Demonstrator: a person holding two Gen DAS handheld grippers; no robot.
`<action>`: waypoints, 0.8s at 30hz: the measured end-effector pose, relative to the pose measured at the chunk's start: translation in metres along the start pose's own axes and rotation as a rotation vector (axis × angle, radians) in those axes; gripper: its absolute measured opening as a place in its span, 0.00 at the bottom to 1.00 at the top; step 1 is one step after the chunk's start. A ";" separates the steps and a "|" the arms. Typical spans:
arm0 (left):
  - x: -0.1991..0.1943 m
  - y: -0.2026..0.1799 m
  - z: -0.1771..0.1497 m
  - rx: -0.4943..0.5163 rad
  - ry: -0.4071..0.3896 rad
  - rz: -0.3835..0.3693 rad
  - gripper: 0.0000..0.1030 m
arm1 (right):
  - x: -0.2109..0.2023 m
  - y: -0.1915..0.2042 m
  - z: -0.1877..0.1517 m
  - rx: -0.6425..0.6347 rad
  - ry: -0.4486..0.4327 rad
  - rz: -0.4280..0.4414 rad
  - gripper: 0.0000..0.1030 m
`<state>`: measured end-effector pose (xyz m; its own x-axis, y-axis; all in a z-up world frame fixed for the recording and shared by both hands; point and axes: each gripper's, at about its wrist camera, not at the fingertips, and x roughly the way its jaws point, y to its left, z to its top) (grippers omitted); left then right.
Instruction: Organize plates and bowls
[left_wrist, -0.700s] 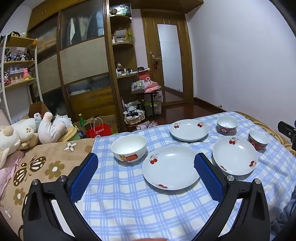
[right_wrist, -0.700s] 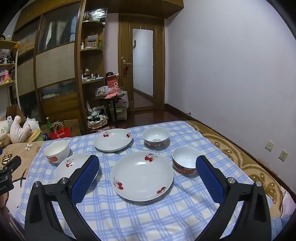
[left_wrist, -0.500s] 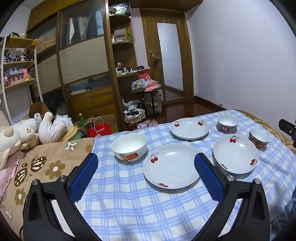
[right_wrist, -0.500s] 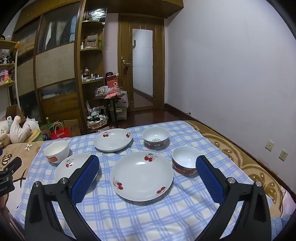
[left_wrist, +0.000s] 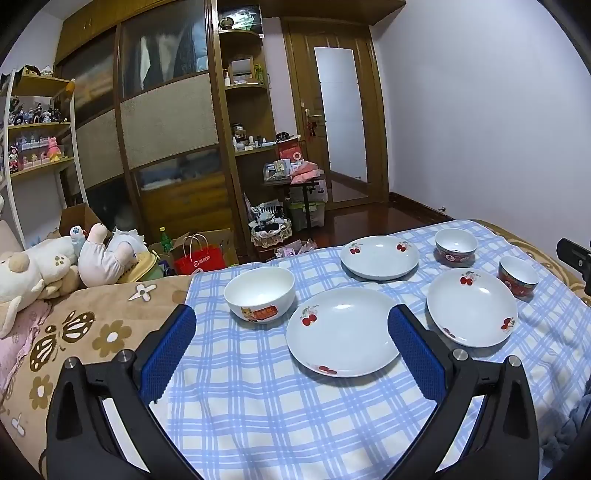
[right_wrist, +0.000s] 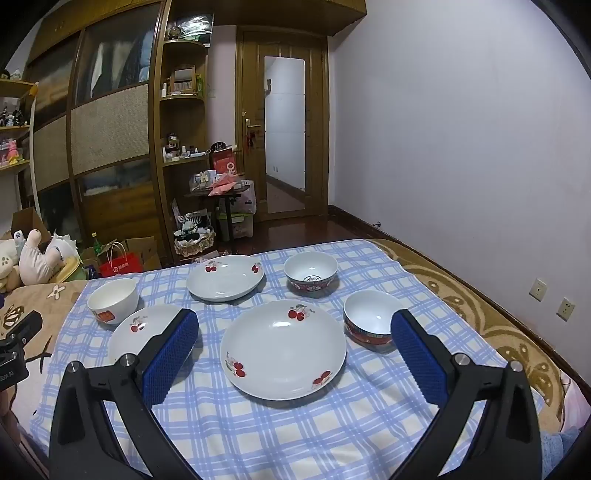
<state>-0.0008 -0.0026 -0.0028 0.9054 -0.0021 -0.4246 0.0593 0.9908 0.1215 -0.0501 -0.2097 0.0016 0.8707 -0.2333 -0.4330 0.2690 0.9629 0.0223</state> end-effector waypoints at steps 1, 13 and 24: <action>0.000 0.001 -0.001 0.000 -0.003 0.001 0.99 | 0.000 0.000 0.000 0.000 0.000 0.000 1.00; -0.002 0.004 -0.001 -0.005 0.001 -0.001 0.99 | 0.000 0.002 0.000 -0.002 0.001 -0.002 1.00; 0.001 0.002 -0.001 -0.006 0.009 0.000 0.99 | 0.000 0.005 -0.005 -0.011 0.004 -0.003 1.00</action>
<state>-0.0004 -0.0007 -0.0038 0.9017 -0.0005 -0.4324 0.0564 0.9916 0.1166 -0.0511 -0.2041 -0.0025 0.8682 -0.2358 -0.4366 0.2673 0.9635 0.0113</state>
